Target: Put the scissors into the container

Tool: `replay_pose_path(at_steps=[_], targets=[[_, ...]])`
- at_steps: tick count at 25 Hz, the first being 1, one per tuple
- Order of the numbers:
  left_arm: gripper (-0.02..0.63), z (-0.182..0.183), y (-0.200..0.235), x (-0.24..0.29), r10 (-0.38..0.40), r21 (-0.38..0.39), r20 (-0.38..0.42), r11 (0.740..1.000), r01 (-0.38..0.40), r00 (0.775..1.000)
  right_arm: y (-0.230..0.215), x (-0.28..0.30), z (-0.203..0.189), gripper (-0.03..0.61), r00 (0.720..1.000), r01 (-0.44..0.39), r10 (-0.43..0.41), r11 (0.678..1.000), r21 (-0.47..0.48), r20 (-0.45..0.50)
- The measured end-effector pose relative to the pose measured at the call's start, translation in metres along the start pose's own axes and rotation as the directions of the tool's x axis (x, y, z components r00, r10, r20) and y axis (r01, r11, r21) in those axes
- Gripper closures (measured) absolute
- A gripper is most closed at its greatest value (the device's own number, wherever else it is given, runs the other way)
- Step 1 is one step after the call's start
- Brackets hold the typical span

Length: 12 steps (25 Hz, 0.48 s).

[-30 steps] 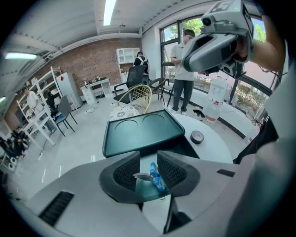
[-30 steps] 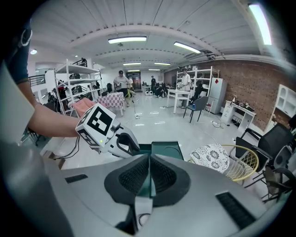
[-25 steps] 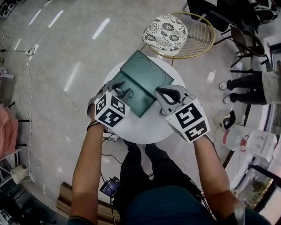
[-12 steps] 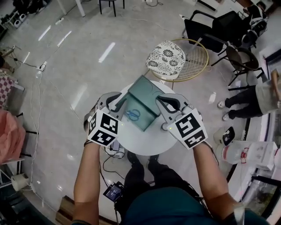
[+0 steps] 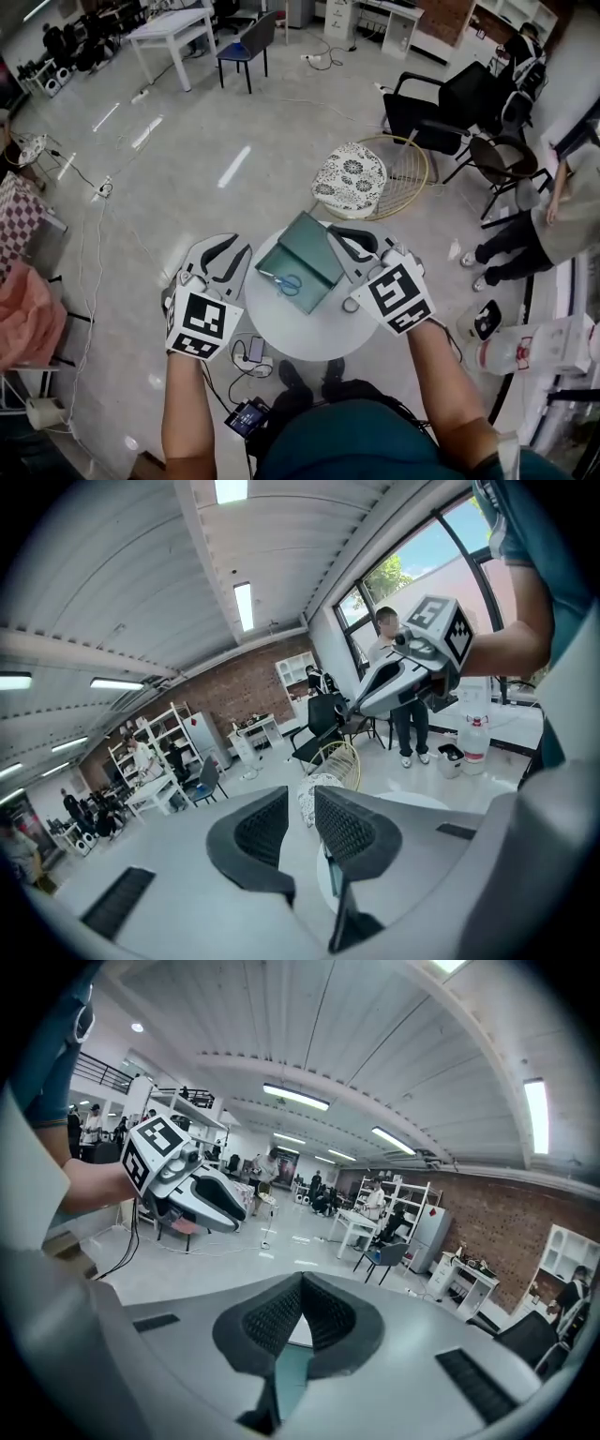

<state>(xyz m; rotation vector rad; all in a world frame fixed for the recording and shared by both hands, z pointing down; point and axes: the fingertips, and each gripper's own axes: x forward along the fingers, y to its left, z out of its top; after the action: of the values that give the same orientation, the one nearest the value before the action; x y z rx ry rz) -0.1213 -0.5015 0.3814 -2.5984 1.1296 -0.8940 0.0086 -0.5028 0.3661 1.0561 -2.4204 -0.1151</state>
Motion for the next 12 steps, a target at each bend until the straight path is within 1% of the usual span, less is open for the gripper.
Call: replay_pose_path(at_steps=[7, 12], targets=[[0.511, 0.049, 0.011, -0.058, 0.067, 0.02, 0.067, 0.997, -0.069, 0.996, -0.005, -0.043, 0.05, 0.541, 0.998, 0.039, -0.037, 0.999, -0.032, 0.057], [0.511, 0.061, 0.002, -0.079, 0.081, 0.036, 0.077, 0.996, -0.084, 0.994, -0.004, -0.062, 0.059, 0.541, 0.996, 0.05, -0.047, 0.998, -0.036, 0.076]])
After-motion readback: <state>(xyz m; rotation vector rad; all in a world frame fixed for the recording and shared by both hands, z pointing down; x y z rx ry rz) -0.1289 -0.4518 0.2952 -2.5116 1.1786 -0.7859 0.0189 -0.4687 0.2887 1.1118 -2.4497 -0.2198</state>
